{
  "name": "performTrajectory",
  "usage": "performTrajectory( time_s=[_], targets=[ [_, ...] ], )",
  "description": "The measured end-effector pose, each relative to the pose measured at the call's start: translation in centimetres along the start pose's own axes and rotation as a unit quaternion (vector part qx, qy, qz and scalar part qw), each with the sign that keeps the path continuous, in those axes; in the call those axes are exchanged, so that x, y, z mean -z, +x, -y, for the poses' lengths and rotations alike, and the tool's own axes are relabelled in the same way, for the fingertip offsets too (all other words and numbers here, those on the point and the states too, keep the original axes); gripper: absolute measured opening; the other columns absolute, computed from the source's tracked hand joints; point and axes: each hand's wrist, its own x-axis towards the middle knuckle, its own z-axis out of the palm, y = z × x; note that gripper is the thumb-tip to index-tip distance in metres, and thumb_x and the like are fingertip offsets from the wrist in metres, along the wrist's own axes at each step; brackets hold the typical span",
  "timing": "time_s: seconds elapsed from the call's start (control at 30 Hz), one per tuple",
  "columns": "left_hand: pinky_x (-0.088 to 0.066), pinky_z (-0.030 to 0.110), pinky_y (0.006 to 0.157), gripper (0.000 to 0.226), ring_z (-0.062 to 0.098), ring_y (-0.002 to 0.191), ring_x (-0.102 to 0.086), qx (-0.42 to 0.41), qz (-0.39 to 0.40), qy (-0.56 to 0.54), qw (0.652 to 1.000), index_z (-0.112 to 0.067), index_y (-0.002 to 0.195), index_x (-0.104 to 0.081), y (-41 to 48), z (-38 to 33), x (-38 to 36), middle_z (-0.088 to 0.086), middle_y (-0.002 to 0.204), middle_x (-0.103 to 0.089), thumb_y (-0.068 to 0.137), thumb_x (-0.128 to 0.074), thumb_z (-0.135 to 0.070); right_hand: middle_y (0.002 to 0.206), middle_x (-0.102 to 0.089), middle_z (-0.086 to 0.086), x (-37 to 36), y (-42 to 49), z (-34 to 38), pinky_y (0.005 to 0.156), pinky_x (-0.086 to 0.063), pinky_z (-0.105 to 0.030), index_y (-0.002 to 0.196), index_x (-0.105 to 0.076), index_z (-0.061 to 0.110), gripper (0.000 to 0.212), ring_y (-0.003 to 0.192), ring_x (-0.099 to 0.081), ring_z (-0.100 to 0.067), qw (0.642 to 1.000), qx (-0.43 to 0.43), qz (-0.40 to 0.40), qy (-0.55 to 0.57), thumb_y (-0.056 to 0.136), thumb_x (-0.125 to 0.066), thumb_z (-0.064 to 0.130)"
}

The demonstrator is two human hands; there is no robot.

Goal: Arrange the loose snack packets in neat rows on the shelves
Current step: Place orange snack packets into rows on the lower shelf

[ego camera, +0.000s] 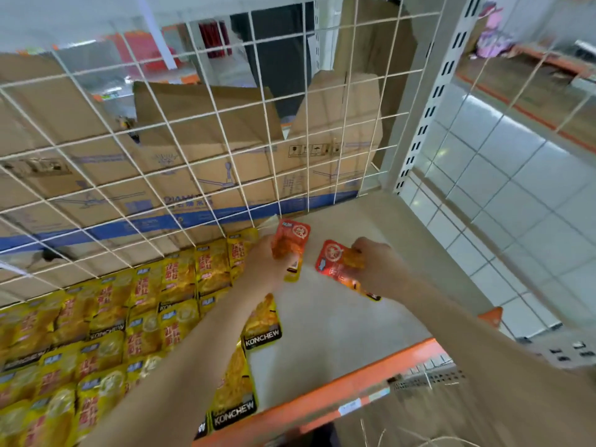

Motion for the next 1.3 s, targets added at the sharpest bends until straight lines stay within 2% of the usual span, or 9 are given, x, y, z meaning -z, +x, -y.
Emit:
performTrajectory(
  time_s=[0.13, 0.3, 0.5, 0.6, 0.7, 0.83, 0.93, 1.2, 1.3],
  targets=[
    [-0.046, 0.033, 0.082, 0.028, 0.012, 0.098, -0.062, 0.02, -0.014, -0.165, 0.986, -0.031, 0.119, -0.055, -3.0, -0.9, 2.7, -0.006, 0.112, -0.066, 0.095, -0.068, -0.025, 0.089, -0.072, -0.006, 0.0, -1.6, 0.1, 0.083, -0.056, -0.045, 0.088, -0.063, 0.019, 0.018, 0.082, -0.069, -0.027, 0.963, -0.082, -0.034, 0.256, 0.079, -0.077, 0.026],
    [-0.044, 0.048, 0.104, 0.036, 0.012, 0.105, -0.062, 0.052, -0.017, -0.31, 0.949, -0.031, 0.124, -0.059, -8.1, 0.4, 7.0, -0.01, 0.114, -0.068, 0.091, -0.072, -0.026, 0.093, -0.071, -0.009, -0.7, -5.2, 4.9, 0.079, -0.056, -0.04, 0.086, -0.059, 0.018, 0.017, 0.083, -0.07, -0.029, 0.917, -0.06, -0.057, 0.39, 0.087, -0.073, 0.009],
    [-0.044, 0.058, 0.1, 0.024, 0.027, 0.113, -0.064, 0.067, -0.024, -0.39, 0.918, -0.026, 0.112, -0.07, -16.8, 6.9, 13.5, -0.002, 0.111, -0.075, 0.089, -0.073, -0.022, 0.09, -0.071, -0.009, -4.5, -11.4, 12.9, 0.077, -0.055, -0.037, 0.105, -0.064, 0.005, 0.021, 0.072, -0.066, -0.022, 0.904, 0.007, -0.041, 0.426, 0.086, -0.073, 0.004],
    [-0.047, 0.059, 0.089, 0.01, 0.034, 0.1, -0.062, 0.069, -0.06, -0.429, 0.899, -0.017, 0.097, -0.076, -21.9, 10.9, 17.0, 0.007, 0.103, -0.071, 0.088, -0.073, -0.014, 0.107, -0.069, -0.013, -7.8, -15.3, 17.7, 0.082, -0.051, -0.037, 0.116, -0.063, 0.004, 0.034, 0.091, -0.065, -0.023, 0.897, 0.038, -0.023, 0.44, 0.085, -0.076, 0.008],
    [-0.042, 0.062, 0.1, 0.026, 0.034, 0.109, -0.061, 0.061, -0.097, -0.437, 0.892, -0.022, 0.097, -0.078, -27.5, 15.1, 20.8, 0.007, 0.106, -0.071, 0.072, -0.081, -0.029, 0.105, -0.059, -0.001, -11.6, -19.7, 22.3, 0.086, -0.041, -0.027, 0.125, -0.057, 0.012, 0.046, 0.099, -0.057, -0.013, 0.894, 0.086, -0.02, 0.439, 0.084, -0.078, 0.014],
    [-0.059, 0.037, 0.063, 0.009, 0.021, 0.074, -0.067, 0.036, -0.147, -0.479, 0.864, -0.012, 0.097, -0.07, -34.7, 20.4, 25.3, 0.011, 0.094, -0.067, 0.09, -0.067, -0.007, 0.088, -0.066, 0.009, -17.0, -25.3, 27.9, 0.076, -0.047, -0.018, 0.098, -0.063, 0.017, 0.02, 0.078, -0.062, -0.002, 0.884, 0.132, 0.029, 0.447, 0.084, -0.076, 0.009],
    [-0.058, 0.03, 0.051, 0.015, 0.015, 0.06, -0.068, 0.037, -0.183, -0.508, 0.841, -0.011, 0.094, -0.067, -39.5, 23.5, 28.1, 0.006, 0.081, -0.069, 0.093, -0.058, 0.001, 0.092, -0.07, -0.002, -20.8, -28.8, 31.5, 0.088, -0.053, -0.038, 0.101, -0.067, 0.013, 0.02, 0.089, -0.065, -0.02, 0.886, 0.137, 0.054, 0.439, 0.084, -0.076, 0.007],
    [-0.061, 0.04, 0.072, 0.05, 0.042, 0.109, -0.066, 0.018, -0.146, -0.614, 0.775, 0.0, 0.126, -0.059, -47.6, 29.5, 34.1, 0.021, 0.121, -0.068, 0.077, -0.062, -0.009, 0.078, -0.073, 0.002, -27.2, -34.7, 39.5, 0.083, -0.055, -0.042, 0.085, -0.068, 0.015, 0.013, 0.077, -0.067, -0.022, 0.855, 0.148, 0.156, 0.471, 0.086, -0.073, 0.003],
    [-0.059, 0.04, 0.077, 0.047, 0.037, 0.103, -0.069, 0.008, -0.155, -0.61, 0.777, 0.001, 0.119, -0.06, -48.3, 30.2, 35.8, 0.017, 0.115, -0.071, 0.073, -0.055, -0.008, 0.083, -0.073, 0.0, -28.7, -35.4, 41.8, 0.08, -0.057, -0.04, 0.087, -0.07, 0.016, 0.012, 0.079, -0.068, -0.022, 0.853, 0.161, 0.17, 0.466, 0.085, -0.075, 0.006]
  ],
)
